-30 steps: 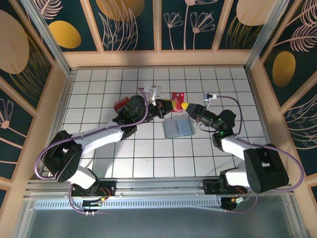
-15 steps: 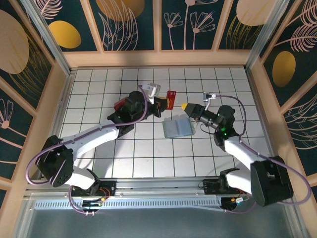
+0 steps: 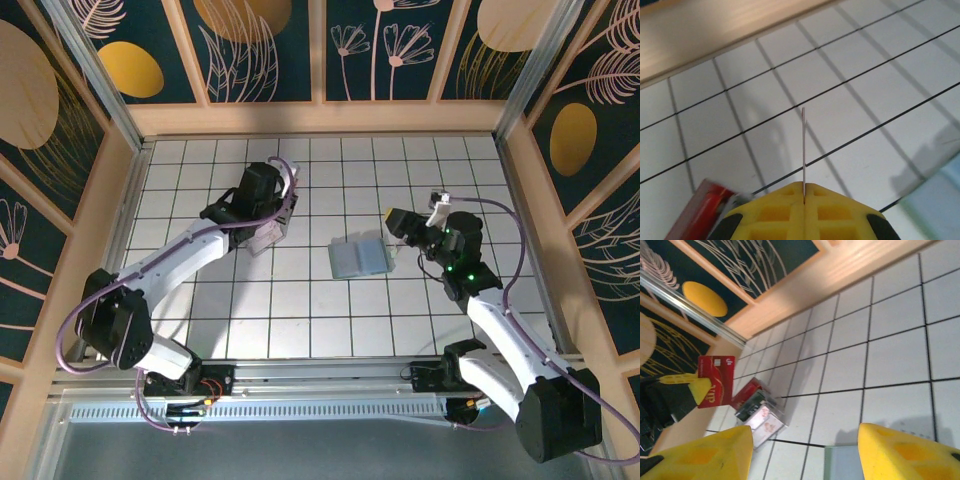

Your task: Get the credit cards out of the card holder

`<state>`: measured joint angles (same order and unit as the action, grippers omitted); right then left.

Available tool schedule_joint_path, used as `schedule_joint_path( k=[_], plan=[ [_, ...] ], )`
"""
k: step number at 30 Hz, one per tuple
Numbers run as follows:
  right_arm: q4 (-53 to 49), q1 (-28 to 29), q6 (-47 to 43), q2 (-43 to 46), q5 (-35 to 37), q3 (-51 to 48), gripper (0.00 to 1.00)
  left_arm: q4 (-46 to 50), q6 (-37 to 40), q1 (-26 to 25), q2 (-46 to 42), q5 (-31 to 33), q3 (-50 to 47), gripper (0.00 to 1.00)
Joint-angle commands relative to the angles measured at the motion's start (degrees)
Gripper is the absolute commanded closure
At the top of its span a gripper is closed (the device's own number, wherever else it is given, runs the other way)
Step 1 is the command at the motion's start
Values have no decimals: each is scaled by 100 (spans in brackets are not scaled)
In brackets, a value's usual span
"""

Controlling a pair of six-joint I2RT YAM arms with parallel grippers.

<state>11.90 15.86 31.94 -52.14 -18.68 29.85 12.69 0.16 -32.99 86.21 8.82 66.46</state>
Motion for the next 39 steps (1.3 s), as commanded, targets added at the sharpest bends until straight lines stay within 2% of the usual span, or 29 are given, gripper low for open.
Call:
schedule_joint_path(
  k=[1, 10, 18, 28, 39],
  plan=[
    [-301, 40, -144, 81, 470, 153, 42, 539, 811, 205, 146, 253, 262, 100],
    [-586, 26, -171, 116, 882, 248, 40, 606, 2290, 664, 487, 220, 226, 100],
    [-717, 26, -154, 130, 1039, 250, 40, 668, 2897, 1042, 524, -86, 150, 100],
    [-686, 25, -136, -14, 1020, 303, 40, 683, 3058, 1322, 362, -528, -170, 100],
    [-698, 31, -118, -130, 996, 373, 40, 420, 3161, 1601, 644, -664, -317, 100]
  ],
)
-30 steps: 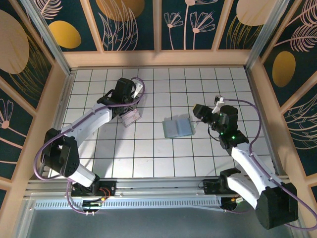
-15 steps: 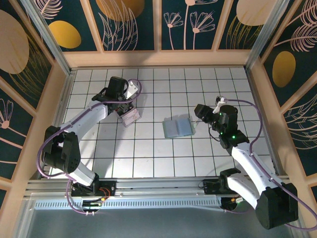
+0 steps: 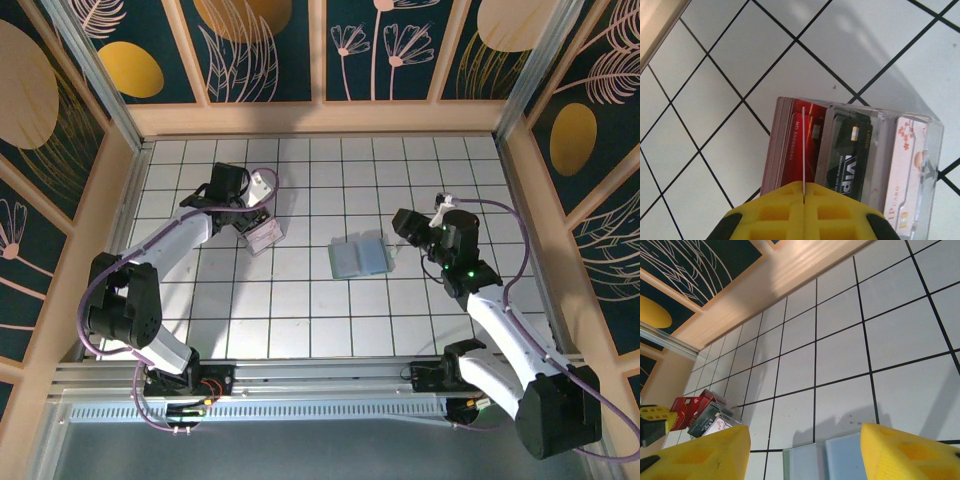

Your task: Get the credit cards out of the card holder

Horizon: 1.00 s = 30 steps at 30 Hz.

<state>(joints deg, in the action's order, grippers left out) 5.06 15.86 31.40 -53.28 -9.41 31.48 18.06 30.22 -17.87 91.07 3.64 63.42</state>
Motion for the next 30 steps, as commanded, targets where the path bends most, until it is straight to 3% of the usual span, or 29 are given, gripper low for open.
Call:
schedule_joint_path(
  k=[1, 12, 30],
  plan=[
    [-20, 31, -64, -8, 71, 211, 40, -127, 172, 99, 180, -151, -8, 100],
    [-26, 31, -20, -20, 91, 227, 41, -151, 365, 134, 579, -191, 111, 100],
    [52, 26, 42, -86, 45, 203, 41, 250, 235, 7, 970, -1191, 513, 100]
  ],
)
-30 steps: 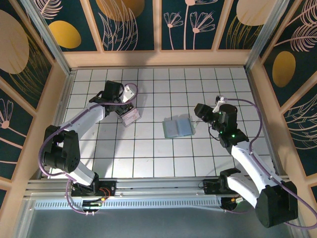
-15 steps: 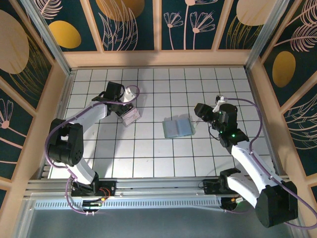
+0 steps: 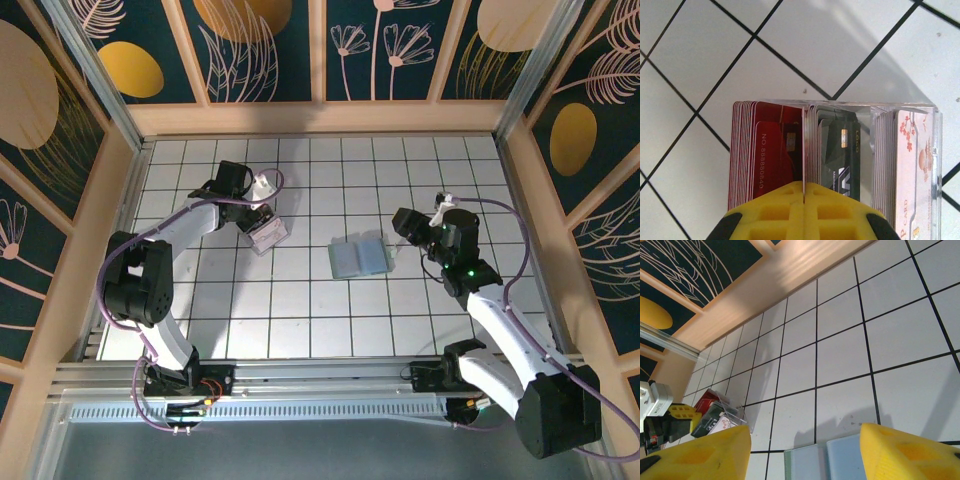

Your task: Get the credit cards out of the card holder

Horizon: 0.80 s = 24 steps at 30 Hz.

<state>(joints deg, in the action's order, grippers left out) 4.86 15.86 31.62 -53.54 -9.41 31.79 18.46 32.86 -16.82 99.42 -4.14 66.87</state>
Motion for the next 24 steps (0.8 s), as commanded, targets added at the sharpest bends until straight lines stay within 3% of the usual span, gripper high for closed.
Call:
schedule_joint_path(
  k=[1, 9, 13, 17, 24],
  plan=[
    [76, 31, 20, -67, 36, 176, 41, 219, -34, -147, 143, -396, 176, 100],
    [-7, 24, -47, -90, -34, 187, 41, 365, -243, -296, 259, -7, 462, 99],
    [-37, 33, -69, -101, -35, 137, 41, 728, -269, -296, 233, 290, 712, 81],
    [15, 43, -68, -145, -49, 73, 41, 1042, -348, -291, 125, 487, 947, 71],
    [-259, 341, -281, -453, 278, 179, 46, 1094, -735, -335, -385, 677, 1073, 63]
  ],
)
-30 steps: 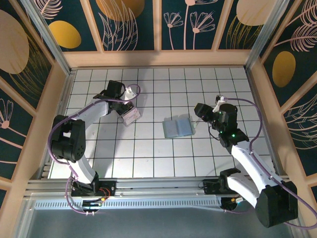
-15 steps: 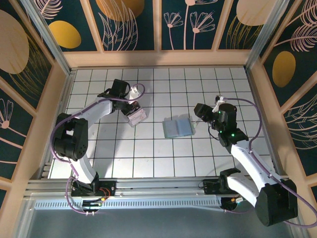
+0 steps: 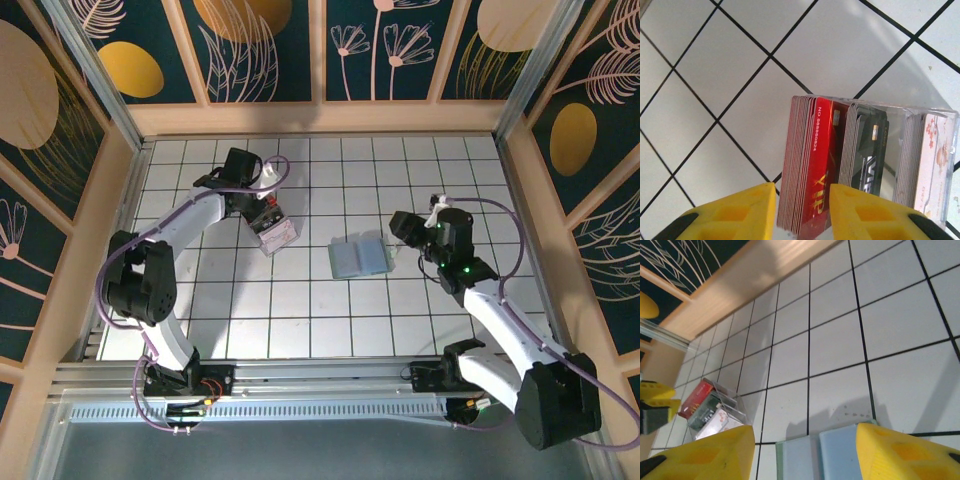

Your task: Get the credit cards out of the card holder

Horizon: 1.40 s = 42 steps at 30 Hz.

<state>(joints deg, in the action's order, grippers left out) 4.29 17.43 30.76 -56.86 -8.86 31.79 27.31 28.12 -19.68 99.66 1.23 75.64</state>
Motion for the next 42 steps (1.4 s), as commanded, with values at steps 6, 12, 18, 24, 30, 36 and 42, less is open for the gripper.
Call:
schedule_joint_path(
  k=[6, 12, 18, 24, 30, 36, 42],
  plan=[
    [-837, 1124, -495, -709, 1110, 648, 49, -144, -1109, -231, -943, 131, 76, 44],
    [-1257, 1776, -510, -1398, 1385, 1033, 52, -1204, -2537, -557, -1653, 414, -641, 27],
    [-1651, 2347, -519, -2086, 1776, 1420, 54, -2563, -4654, -565, -2395, 587, -1777, 14],
    [-1796, 2668, -461, -2639, 1777, 1623, 56, -3391, -5683, -563, -2854, 408, -2762, 1],
    [-1996, 2930, -498, -3118, 1940, 1868, 56, -3390, -5870, -565, -2844, 553, -3037, 1],
    [-2103, 3016, -554, -3483, 2119, 2108, 54, -3510, -5974, -571, -2739, 514, -3169, 1],
    [-2208, 3015, -536, -3749, 2313, 2242, 43, -3575, -6002, -567, -2609, 423, -3196, 1]
  ],
)
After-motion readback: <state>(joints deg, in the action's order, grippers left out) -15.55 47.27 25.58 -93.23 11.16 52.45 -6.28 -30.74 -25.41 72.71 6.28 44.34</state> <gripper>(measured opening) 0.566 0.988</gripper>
